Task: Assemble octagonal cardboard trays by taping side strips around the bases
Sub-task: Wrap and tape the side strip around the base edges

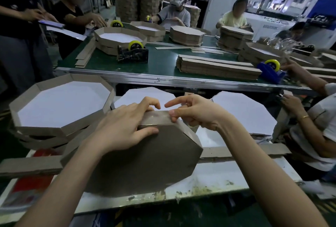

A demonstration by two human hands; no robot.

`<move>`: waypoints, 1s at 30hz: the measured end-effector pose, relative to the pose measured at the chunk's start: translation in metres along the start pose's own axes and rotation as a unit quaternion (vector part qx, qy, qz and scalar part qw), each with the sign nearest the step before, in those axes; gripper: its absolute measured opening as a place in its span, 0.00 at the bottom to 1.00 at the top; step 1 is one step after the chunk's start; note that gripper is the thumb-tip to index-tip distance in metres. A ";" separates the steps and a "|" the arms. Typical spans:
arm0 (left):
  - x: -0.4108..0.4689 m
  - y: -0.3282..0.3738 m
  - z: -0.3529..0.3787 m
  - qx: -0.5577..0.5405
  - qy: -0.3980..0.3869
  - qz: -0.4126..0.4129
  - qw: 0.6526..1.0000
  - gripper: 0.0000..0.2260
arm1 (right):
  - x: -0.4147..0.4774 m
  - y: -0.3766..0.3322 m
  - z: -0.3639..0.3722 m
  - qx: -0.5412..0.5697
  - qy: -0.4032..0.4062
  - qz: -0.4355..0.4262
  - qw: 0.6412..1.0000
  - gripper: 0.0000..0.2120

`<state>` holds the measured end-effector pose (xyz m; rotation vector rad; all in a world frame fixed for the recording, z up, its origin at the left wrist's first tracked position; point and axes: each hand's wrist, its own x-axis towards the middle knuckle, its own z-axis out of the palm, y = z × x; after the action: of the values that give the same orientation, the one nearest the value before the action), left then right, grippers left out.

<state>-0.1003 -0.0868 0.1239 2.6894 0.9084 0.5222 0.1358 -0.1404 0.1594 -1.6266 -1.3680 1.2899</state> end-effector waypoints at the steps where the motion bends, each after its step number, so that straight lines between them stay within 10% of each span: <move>1: 0.000 0.000 0.000 0.001 0.001 0.006 1.000 0.22 | 0.000 0.001 0.000 -0.003 0.003 0.002 1.000 0.12; 17: 0.003 -0.001 0.001 0.039 -0.034 0.036 0.998 0.17 | -0.001 0.015 -0.002 -0.010 0.008 0.008 1.000 0.12; 30: -0.003 0.000 -0.002 0.006 -0.006 0.036 0.999 0.13 | 0.005 0.025 -0.001 -0.228 0.038 0.015 0.973 0.22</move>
<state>-0.1029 -0.0887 0.1247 2.7410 0.8160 0.5180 0.1450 -0.1414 0.1356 -1.9801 -1.6826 0.9598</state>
